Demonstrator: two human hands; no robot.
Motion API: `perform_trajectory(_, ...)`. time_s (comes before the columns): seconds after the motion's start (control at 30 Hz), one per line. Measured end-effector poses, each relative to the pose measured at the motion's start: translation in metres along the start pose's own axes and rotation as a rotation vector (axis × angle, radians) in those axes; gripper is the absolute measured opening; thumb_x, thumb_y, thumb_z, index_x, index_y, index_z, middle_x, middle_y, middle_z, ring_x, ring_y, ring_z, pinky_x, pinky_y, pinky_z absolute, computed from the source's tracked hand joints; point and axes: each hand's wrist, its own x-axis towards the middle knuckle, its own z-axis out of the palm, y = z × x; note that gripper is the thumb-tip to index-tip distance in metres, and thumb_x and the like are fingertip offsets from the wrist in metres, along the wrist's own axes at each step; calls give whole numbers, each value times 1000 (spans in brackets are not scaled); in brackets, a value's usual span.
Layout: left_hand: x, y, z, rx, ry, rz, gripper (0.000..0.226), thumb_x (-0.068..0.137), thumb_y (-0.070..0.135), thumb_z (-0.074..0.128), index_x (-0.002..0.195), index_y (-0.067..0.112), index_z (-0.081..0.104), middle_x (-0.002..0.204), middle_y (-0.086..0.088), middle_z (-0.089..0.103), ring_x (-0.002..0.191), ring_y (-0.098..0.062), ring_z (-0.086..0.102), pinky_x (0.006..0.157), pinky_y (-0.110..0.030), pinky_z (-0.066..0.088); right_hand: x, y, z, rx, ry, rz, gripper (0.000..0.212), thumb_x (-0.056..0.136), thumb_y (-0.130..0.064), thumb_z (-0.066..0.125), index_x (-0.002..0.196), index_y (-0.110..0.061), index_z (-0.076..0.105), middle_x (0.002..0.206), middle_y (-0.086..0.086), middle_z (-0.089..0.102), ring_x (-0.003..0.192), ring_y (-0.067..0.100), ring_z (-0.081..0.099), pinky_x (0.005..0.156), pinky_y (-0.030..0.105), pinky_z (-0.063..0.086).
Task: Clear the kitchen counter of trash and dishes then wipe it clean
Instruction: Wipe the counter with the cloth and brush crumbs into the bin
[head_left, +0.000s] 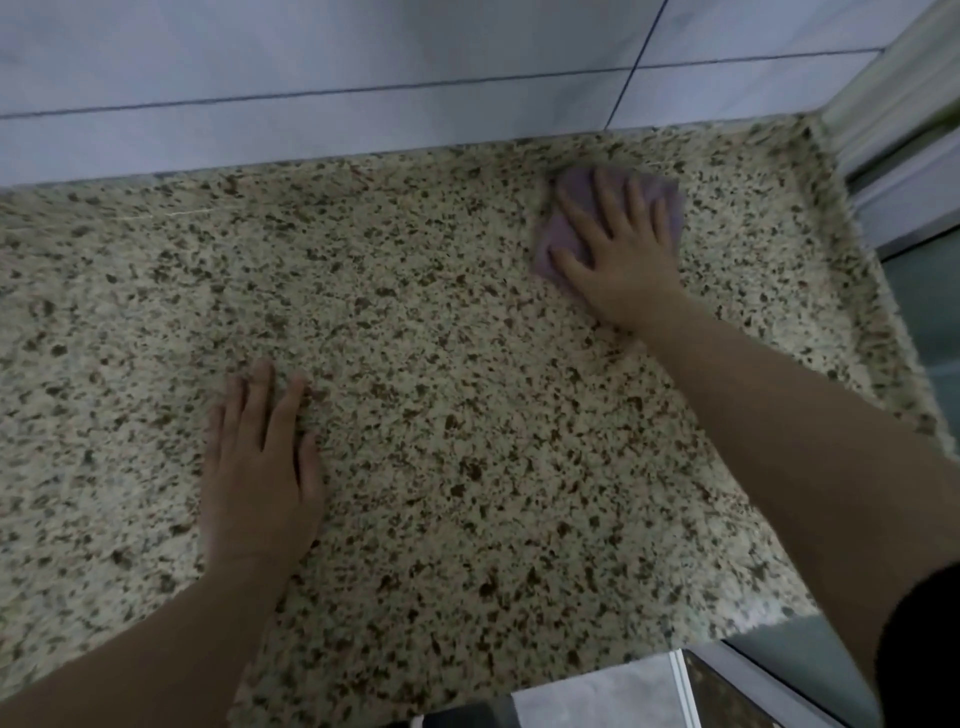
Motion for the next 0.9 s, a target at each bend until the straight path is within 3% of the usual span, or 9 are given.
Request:
perform_trajectory(0.13, 0, 0, 0, -4, 10, 4, 60, 98, 39, 22, 156, 21, 21, 165, 0, 4, 153, -20, -3, 124, -42, 3, -1, 0, 1, 30, -16, 96, 67, 94, -66, 19, 155, -42, 7, 166, 0, 0, 152, 33, -3, 121, 55, 0)
perform_trajectory(0.3, -2, 3, -3, -1, 3, 6, 60, 98, 38, 20, 154, 18, 24, 165, -6, 10, 153, -24, 3, 124, -42, 4, -126, -64, 0, 56, -46, -70, 66, 98, -62, 22, 156, -38, 5, 166, 2, -4, 152, 33, -11, 120, 58, 3)
perform_trajectory(0.47, -2, 15, -9, 69, -1, 58, 61, 99, 36, 19, 152, 7, 28, 161, -14, 22, 150, -30, 15, 123, -47, 13, -214, -86, 4, 108, -70, -172, 64, 97, -65, 33, 154, -42, 18, 166, -3, 7, 153, 30, -5, 121, 56, 7)
perform_trajectory(0.67, 35, 123, 7, -34, -14, 354, 56, 102, 37, 29, 150, 9, 35, 160, -9, 28, 150, -24, 18, 124, -41, 12, -155, -17, 4, 41, -69, -37, 64, 95, -70, 18, 154, -48, 2, 166, -6, -2, 152, 29, -9, 121, 55, 4)
perform_trajectory(0.77, 46, 165, 22, -41, -13, 323, 57, 102, 36, 33, 151, 8, 31, 160, -12, 26, 151, -28, 16, 124, -43, 12, -113, 24, 6, 33, -9, 55, 63, 96, -68, 19, 154, -47, 8, 166, -5, 4, 153, 30, -1, 122, 54, 5)
perform_trajectory(0.9, 46, 172, 26, -17, -23, 276, 57, 102, 35, 34, 153, 11, 27, 163, -6, 19, 152, -22, 8, 123, -43, 13, -54, 70, 2, 26, -1, 182, 63, 95, -68, 19, 154, -47, 8, 166, -5, 2, 153, 31, -1, 122, 53, 2)
